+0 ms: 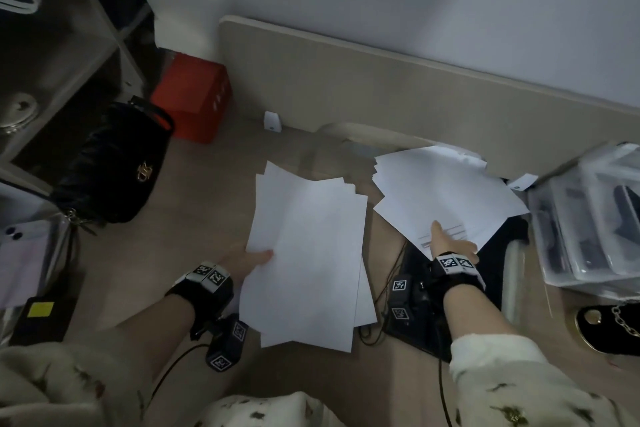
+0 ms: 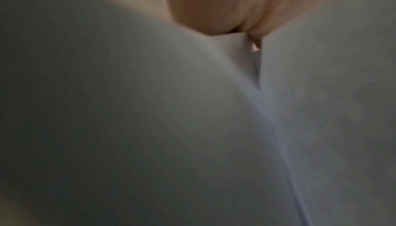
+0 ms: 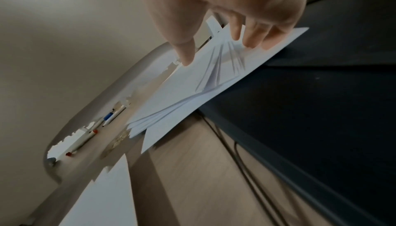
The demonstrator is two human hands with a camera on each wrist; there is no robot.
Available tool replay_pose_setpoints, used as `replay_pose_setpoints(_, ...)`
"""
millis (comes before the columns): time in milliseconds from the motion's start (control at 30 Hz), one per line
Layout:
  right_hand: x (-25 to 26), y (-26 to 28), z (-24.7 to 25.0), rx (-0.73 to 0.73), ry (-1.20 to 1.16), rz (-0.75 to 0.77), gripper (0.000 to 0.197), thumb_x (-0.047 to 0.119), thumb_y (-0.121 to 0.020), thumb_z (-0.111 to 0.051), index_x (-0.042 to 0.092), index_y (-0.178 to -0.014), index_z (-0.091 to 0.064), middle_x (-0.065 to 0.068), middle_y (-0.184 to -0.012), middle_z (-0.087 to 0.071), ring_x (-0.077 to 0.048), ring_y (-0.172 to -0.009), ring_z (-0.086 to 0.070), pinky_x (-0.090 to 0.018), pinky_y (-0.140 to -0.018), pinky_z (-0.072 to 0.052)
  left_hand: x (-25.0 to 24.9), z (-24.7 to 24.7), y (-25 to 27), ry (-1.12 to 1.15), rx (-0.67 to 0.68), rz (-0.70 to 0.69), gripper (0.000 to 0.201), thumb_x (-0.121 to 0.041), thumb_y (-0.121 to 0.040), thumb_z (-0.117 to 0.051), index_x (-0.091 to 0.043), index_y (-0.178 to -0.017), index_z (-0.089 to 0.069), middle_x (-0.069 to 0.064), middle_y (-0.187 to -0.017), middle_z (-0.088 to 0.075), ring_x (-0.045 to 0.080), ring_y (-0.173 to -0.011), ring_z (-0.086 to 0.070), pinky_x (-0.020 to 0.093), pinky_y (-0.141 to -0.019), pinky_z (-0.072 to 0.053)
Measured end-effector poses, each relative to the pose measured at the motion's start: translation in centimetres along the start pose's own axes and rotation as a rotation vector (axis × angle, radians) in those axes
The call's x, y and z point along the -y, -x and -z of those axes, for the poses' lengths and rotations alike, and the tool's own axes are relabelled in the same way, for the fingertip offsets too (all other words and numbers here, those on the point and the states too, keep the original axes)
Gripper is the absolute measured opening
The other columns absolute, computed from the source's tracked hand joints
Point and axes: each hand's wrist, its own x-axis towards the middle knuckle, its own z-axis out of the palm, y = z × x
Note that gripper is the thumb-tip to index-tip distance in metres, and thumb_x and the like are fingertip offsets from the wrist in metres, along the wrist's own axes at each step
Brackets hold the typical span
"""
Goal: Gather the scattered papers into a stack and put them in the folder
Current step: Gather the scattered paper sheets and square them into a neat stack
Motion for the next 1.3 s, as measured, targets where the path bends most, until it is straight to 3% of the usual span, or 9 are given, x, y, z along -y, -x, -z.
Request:
replay_pose_setpoints(133,1.5,-0.9,-0.1,0.001,0.046,-0.031,0.091,0.061,-0.077,-0.058,-0.004,-0.135,-0.03,-0.022,-0.134,-0.037,-0.037,-0.121,-0.041,-0.043,-0.101,-0.033,-0.3,-0.1,0.0,-0.029,-0.02,-0.016,0.031,-0.014,-0.084,-0.071,-0.003,-0.113,-0.064,0.015,-0.108,-0.068,0.032,-0.099,-0.065,0.049,-0.095,-0.049)
replay_pose_setpoints(367,2.8,-1.7,-0.3,0.073,-0.043,-0.064,0.08,0.036,-0.083,-0.067,0.001,-0.14,-0.022,-0.012,-0.139,-0.039,-0.032,-0.125,-0.045,-0.04,-0.1,-0.037,-0.1,0.3,-0.3,-0.105,-0.015,-0.028,0.039,-0.021,-0.084,-0.072,-0.005,-0.118,-0.064,0.013,-0.113,-0.068,0.032,-0.103,-0.065,0.051,-0.096,-0.048)
replay_pose_setpoints(467,2.0,-1.8,-0.1,0.09,-0.052,-0.074,0.069,0.033,-0.088,-0.061,-0.002,-0.139,-0.032,-0.017,-0.136,-0.048,-0.034,-0.121,-0.05,-0.046,-0.104,-0.034,-0.1,0.1,-0.1,-0.099,-0.017,-0.022,0.038,-0.019,-0.085,-0.07,-0.004,-0.119,-0.062,0.015,-0.114,-0.067,0.032,-0.103,-0.064,0.051,-0.097,-0.048)
replay_pose_setpoints(533,1.2,-1.5,0.5,0.11,-0.052,-0.048,0.057,0.03,-0.09,-0.058,-0.003,-0.134,-0.04,-0.018,-0.131,-0.053,-0.034,-0.117,-0.054,-0.042,-0.095,-0.038,-0.2,-0.1,0.3,-0.095,-0.018,-0.031,0.04,-0.018,-0.086,-0.069,-0.002,-0.121,-0.061,0.016,-0.116,-0.066,0.033,-0.104,-0.063,0.05,-0.097,-0.048)
replay_pose_setpoints(800,-4.5,2.9,2.0,0.048,-0.085,0.046,0.058,0.008,-0.09,-0.051,0.006,-0.146,-0.033,-0.016,-0.145,-0.042,-0.036,-0.123,-0.05,-0.036,-0.098,-0.041,1.0,0.6,1.9,-0.038,-0.039,-0.06,0.043,-0.019,-0.085,-0.071,-0.002,-0.123,-0.058,0.018,-0.122,-0.062,0.034,-0.109,-0.059,0.049,-0.098,-0.046)
replay_pose_setpoints(900,-6.7,4.1,2.4,0.027,-0.066,0.075,0.039,0.005,-0.086,-0.048,0.002,-0.123,-0.058,-0.017,-0.13,-0.057,-0.036,-0.109,-0.057,-0.034,-0.087,-0.047,1.6,1.9,2.8,0.012,-0.009,-0.025,0.042,-0.027,-0.08,-0.075,-0.004,-0.113,-0.062,0.016,-0.113,-0.064,0.034,-0.102,-0.061,0.047,-0.094,-0.048)
replay_pose_setpoints(1000,-8.4,5.2,2.9,0.042,-0.065,0.116,0.016,0.003,-0.085,-0.046,0.001,-0.091,-0.061,-0.017,-0.103,-0.063,-0.033,-0.084,-0.056,-0.027,-0.072,-0.038,2.1,3.3,3.2,0.053,-0.017,-0.026,0.049,-0.027,-0.08,-0.075,-0.001,-0.119,-0.061,0.019,-0.115,-0.065,0.038,-0.104,-0.062,0.053,-0.094,-0.047)
replay_pose_setpoints(1133,-9.6,6.2,2.8,0.01,-0.132,0.183,0.015,0.007,-0.084,-0.05,-0.004,-0.084,-0.061,-0.019,-0.088,-0.061,-0.033,-0.068,-0.052,-0.028,-0.064,-0.037,2.0,4.4,2.9,0.054,-0.058,-0.064,0.044,-0.023,-0.084,-0.07,0.0,-0.12,-0.061,0.021,-0.119,-0.063,0.038,-0.105,-0.062,0.056,-0.097,-0.045)
replay_pose_setpoints(1300,-9.2,7.3,3.0,-0.078,-0.277,0.309,0.022,0.01,-0.089,-0.053,0.001,-0.102,-0.067,-0.018,-0.096,-0.064,-0.034,-0.089,-0.057,-0.027,-0.073,-0.037,1.4,4.2,3.2,-0.001,-0.064,-0.078,0.04,-0.015,-0.088,-0.066,0.004,-0.123,-0.056,0.018,-0.122,-0.059,0.036,-0.11,-0.057,0.048,-0.099,-0.044)
